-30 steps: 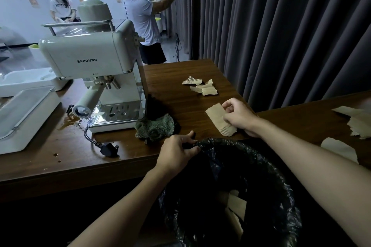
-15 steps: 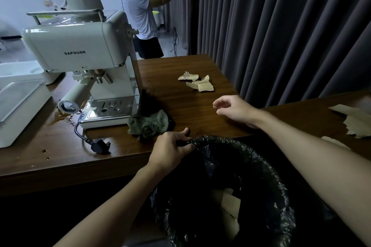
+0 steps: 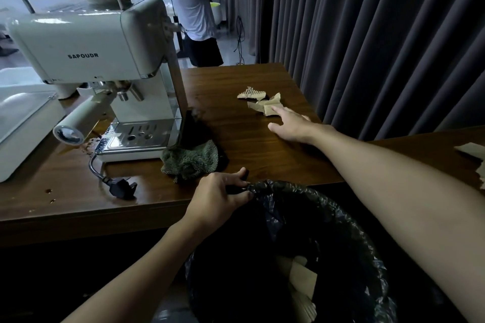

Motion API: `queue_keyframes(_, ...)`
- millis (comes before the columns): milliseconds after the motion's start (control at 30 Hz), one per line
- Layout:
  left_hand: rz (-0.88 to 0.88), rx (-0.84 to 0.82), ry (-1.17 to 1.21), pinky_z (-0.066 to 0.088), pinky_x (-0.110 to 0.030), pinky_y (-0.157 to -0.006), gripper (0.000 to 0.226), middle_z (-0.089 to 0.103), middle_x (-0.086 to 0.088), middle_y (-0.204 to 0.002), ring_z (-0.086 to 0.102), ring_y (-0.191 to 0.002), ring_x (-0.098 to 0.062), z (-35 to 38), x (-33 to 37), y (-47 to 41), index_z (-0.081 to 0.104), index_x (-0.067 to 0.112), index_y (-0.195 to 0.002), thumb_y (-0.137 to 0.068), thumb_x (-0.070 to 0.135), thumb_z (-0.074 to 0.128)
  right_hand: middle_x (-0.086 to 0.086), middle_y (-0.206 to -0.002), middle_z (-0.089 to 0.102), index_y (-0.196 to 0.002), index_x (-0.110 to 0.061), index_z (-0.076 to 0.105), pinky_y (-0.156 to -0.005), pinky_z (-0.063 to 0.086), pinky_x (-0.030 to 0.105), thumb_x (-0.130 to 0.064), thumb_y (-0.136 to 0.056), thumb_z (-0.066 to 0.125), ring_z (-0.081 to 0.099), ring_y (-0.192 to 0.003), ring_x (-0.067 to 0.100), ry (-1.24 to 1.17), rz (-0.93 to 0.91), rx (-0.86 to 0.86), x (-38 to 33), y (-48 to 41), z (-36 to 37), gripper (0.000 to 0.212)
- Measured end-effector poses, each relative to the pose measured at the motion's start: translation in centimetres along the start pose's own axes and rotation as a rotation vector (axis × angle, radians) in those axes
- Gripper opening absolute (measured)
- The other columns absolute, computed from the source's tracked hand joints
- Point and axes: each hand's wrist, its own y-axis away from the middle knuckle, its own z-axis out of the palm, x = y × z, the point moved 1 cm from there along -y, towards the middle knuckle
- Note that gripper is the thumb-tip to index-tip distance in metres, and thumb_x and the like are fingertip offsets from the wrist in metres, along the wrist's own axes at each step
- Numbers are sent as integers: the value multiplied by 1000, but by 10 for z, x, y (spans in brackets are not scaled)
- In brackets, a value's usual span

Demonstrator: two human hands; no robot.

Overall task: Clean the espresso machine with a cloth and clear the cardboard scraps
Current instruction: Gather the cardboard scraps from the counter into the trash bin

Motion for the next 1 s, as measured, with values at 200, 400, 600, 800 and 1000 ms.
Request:
queue_keyframes(200,2,-5,-7,41,3,-84,32,56,8,-143,55,-125,-1,-1,2,2,76,14,-115,-84,22,80,2,-153,33,-146,-25,37,-113,16,50,-37,-99,36,26,-142,24,32,-61,190,-3,5,-3,49)
queue_keyframes(400,4,29,-18,39,4,-84,30,60,7,-139,55,-123,1,-1,5,3,78,13,-111,-82,21,82,0,-146,45,-139,-29,47,-111,17,50,-44,-99,39,33,-138,24,42,-86,115,2,13,-1,43)
queue_keyframes(600,-2,24,-23,39,4,-83,29,60,7,-138,53,-117,7,-1,6,2,78,14,-109,-82,21,82,-6,-142,42,-117,-33,66,-110,18,50,-49,-95,46,30,-135,20,62,-144,94,6,28,2,34)
queue_keyframes(800,9,18,-14,40,4,-83,30,60,4,-139,53,-118,6,-1,6,2,77,11,-111,-82,19,81,-4,-136,42,-89,-31,68,-111,27,46,-35,-89,65,33,-131,20,-45,-204,110,16,47,3,5)
queue_keyframes(1000,13,20,-16,48,-13,-94,32,60,5,-139,57,-123,-3,-2,8,3,77,11,-112,-82,19,82,-9,-115,53,-121,-37,52,-111,25,49,-42,-82,67,33,-120,14,-35,-141,28,25,64,-4,42)
